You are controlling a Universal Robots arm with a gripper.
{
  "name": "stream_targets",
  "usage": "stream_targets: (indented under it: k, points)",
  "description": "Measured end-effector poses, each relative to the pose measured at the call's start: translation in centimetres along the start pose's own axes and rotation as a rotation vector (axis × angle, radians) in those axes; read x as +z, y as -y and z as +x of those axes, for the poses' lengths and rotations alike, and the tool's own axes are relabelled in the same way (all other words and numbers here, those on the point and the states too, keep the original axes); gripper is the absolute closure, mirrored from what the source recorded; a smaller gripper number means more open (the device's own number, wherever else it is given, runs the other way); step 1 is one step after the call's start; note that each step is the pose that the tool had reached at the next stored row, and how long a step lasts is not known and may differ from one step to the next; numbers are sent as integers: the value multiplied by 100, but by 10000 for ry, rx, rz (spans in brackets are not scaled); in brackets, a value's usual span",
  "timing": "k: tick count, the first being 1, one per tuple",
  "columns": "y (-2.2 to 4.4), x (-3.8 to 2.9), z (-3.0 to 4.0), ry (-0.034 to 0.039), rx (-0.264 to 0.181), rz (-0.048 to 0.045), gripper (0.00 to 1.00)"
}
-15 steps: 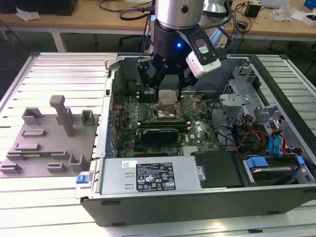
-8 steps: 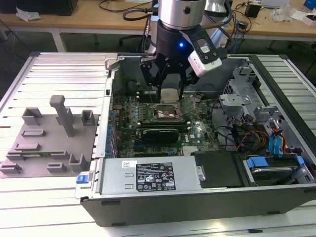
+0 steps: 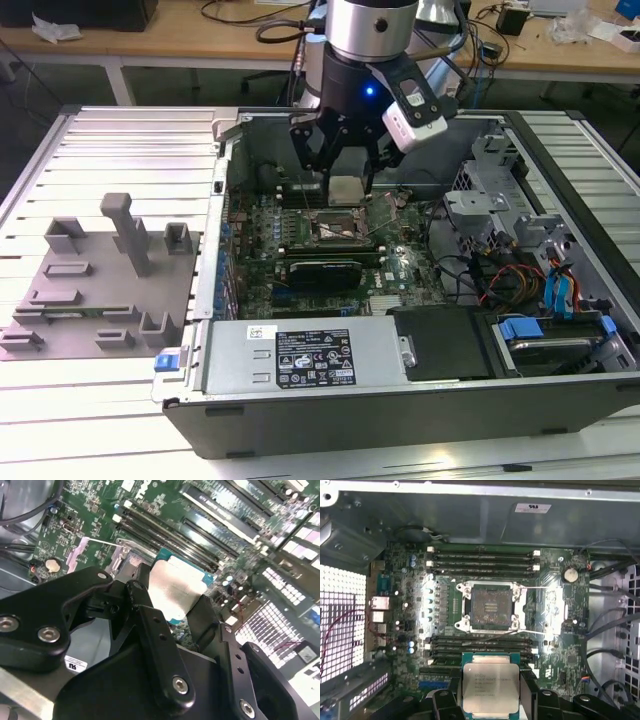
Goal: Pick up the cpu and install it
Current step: 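Pick up the cpu and move it towards the insertion slot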
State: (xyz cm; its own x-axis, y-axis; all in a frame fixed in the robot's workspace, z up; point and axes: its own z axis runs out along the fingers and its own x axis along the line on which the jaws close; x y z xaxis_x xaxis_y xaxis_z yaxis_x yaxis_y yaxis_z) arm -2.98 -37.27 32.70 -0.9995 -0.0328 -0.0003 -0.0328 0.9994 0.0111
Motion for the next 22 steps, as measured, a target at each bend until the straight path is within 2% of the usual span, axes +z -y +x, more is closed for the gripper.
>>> stream_targets:
  k: [10,18,22]
  points:
    - [-207,87,-44,0,0,1,45]
    - [-297,182,-65,4,0,0,45]
    - [-375,258,-71,4,0,-1,45]
